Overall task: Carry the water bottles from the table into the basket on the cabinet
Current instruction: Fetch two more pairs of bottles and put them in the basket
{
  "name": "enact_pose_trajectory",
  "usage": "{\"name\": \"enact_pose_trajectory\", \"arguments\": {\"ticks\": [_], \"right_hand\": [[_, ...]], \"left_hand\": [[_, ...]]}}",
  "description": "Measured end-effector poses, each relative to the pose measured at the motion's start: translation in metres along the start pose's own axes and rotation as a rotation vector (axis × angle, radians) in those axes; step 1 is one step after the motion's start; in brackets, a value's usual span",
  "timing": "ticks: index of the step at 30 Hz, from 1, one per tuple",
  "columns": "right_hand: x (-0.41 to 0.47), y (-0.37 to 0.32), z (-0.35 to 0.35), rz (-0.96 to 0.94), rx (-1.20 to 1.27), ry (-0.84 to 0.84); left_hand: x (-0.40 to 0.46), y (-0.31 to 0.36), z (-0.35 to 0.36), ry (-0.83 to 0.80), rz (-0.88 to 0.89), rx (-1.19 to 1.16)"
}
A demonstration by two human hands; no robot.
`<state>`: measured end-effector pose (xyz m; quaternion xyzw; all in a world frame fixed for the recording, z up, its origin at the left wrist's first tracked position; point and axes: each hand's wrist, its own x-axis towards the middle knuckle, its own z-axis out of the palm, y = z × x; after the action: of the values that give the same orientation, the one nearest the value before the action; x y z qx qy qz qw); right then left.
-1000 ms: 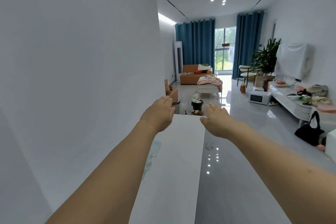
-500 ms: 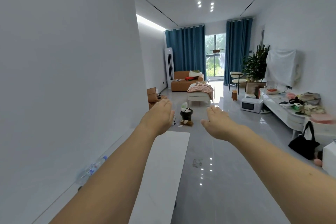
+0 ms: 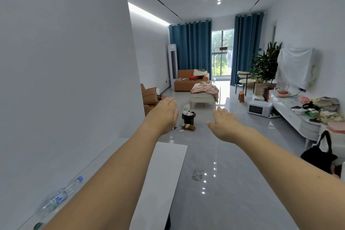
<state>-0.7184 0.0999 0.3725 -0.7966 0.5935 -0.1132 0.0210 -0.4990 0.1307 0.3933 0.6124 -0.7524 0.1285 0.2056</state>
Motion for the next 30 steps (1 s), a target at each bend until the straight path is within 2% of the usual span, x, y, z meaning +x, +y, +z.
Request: {"name": "enact_pose_trajectory", "arguments": {"ticks": [10,15,22,30], "right_hand": [[0.179,0.02,0.005,-0.018,-0.02,0.041],[0.247,0.009,0.023,-0.083,-0.013,0.002],[0.313,-0.06,0.054,-0.297,0.007,-0.085],[0.314,-0.216,0.089,-0.704,0.062,-0.16]], "left_hand": [[0.146,-0.058,0.059,0.011,-0.011,0.004],[0.18,-0.088,0.081,-0.015,-0.087,0.019],[0.151,-0.166,0.075,-0.026,-0.371,0.105],[0.039,-0.244,0.021,-0.008,-0.744,0.234]]}}
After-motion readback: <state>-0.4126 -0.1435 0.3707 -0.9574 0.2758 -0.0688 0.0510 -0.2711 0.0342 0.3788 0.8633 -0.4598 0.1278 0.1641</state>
